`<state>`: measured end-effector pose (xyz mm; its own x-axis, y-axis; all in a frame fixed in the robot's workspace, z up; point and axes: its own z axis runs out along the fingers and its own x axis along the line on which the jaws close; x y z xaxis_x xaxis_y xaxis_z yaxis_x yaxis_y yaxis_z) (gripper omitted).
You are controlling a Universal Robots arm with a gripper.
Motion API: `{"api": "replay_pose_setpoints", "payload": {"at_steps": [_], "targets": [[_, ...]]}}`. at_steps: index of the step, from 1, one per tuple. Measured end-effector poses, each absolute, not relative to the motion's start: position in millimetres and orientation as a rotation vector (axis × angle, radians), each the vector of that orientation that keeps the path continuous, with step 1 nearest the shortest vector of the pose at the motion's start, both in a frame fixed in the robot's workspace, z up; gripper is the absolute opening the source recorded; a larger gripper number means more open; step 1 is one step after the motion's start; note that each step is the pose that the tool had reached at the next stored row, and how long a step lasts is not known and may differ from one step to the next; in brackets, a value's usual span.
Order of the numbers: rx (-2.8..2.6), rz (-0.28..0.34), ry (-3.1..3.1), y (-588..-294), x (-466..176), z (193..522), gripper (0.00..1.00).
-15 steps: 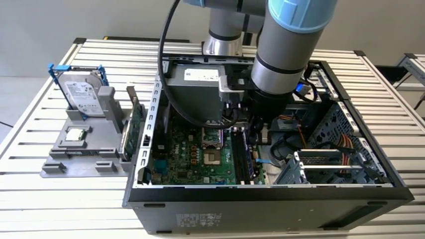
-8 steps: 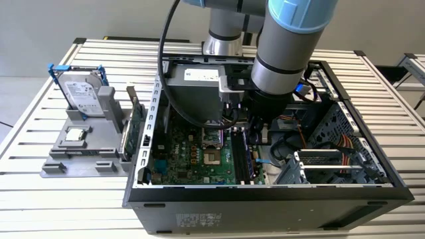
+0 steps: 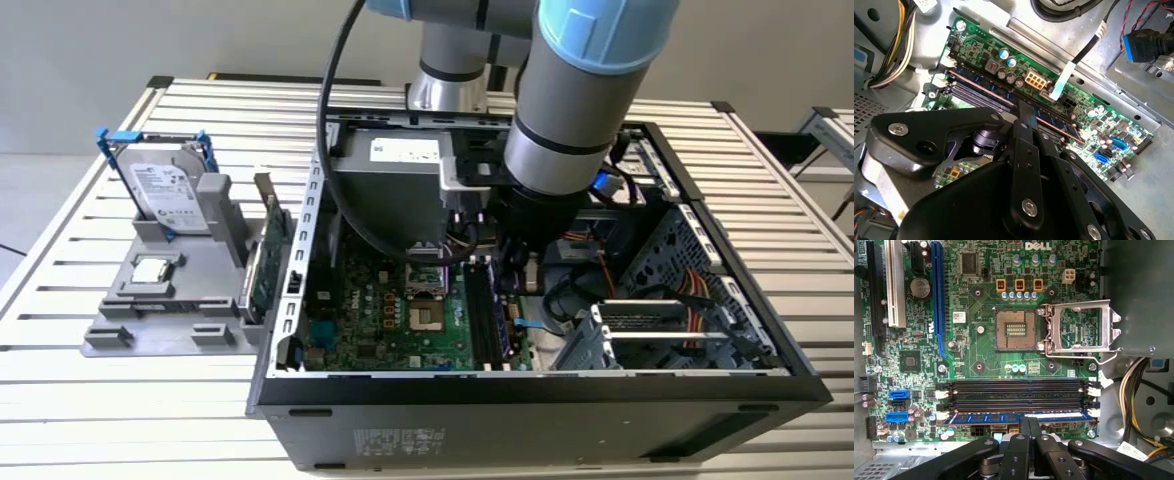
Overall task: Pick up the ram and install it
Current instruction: 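Press down the ram until it locks into place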
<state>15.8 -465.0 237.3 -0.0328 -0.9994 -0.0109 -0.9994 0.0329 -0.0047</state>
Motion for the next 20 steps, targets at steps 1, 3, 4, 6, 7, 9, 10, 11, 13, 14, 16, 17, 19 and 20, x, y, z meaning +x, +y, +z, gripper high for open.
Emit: {"api": "replay_pose_setpoints", "payload": {"at_steps": [1, 3, 4, 6, 7, 9, 10, 11, 13, 14, 16, 17, 19, 20], "targets": [[-2.177, 0.006, 2.250, -466, 16, 237, 0.00], [-2.177, 0.007, 2.251, -468, 16, 237, 0.00], [-2.177, 0.008, 2.250, -468, 16, 236, 0.00], [-2.177, 0.007, 2.251, -468, 16, 233, 0.00], [-2.177, 0.007, 2.251, -468, 16, 231, 0.00], [-2.177, 0.007, 2.251, -468, 16, 229, 0.00], [-2.177, 0.007, 2.251, -468, 16, 228, 0.00], [-2.177, 0.007, 2.251, -468, 16, 227, 0.00], [-2.177, 0.007, 2.251, -468, 16, 224, 0.00], [-2.178, 0.006, 2.251, -468, 16, 223, 0.00], [-2.178, 0.006, 2.251, -468, 16, 223, 0.00], [-2.177, 0.007, 2.251, -468, 16, 222, 0.00], [-2.177, 0.007, 2.251, -468, 16, 222, 0.00], [-2.177, 0.007, 2.251, -468, 16, 221, 0.00]]}}
